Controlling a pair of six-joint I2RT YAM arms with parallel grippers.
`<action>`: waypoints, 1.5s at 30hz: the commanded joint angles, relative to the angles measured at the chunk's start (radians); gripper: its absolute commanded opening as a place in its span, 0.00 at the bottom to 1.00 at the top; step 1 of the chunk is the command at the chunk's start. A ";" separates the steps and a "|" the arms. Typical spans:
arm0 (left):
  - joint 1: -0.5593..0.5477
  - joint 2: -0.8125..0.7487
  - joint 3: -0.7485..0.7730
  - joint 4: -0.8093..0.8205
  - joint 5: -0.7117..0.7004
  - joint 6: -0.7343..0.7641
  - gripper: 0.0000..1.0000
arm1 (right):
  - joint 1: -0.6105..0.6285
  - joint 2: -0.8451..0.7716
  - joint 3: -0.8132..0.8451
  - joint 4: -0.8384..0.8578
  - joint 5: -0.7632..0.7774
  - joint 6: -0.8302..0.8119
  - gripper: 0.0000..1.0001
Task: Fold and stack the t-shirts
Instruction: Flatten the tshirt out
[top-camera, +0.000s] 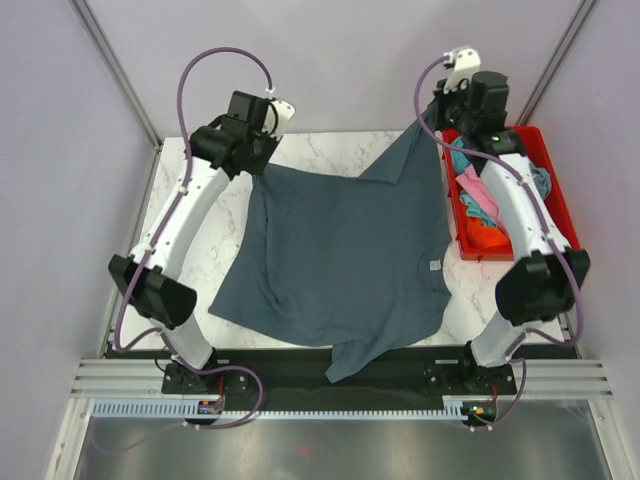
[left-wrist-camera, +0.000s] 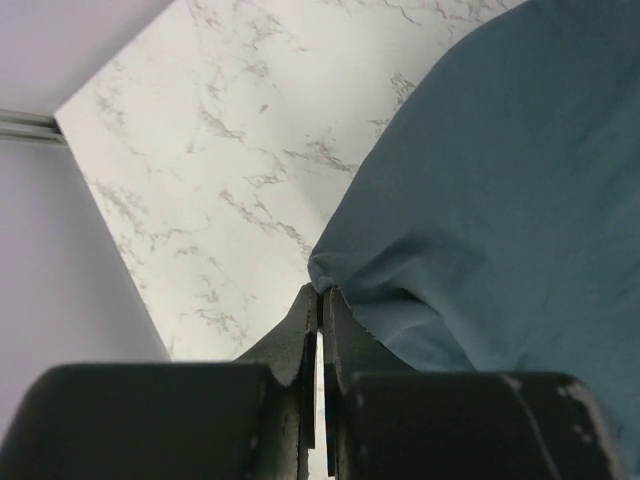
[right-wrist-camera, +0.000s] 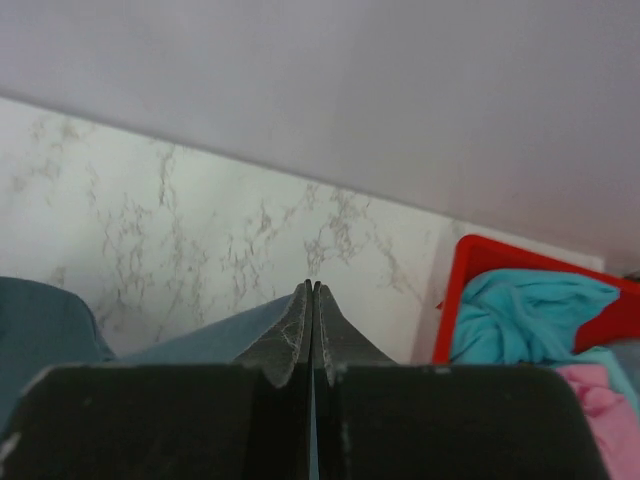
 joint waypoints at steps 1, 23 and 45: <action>0.009 -0.158 -0.010 0.025 -0.021 0.087 0.02 | -0.001 -0.187 0.028 -0.032 0.013 -0.008 0.00; 0.024 -0.891 0.056 0.036 0.096 0.302 0.02 | -0.042 -0.834 0.566 -0.532 0.153 -0.054 0.00; 0.194 -0.944 -0.288 0.033 0.338 0.262 0.02 | -0.144 -0.804 0.268 -0.264 0.095 -0.043 0.00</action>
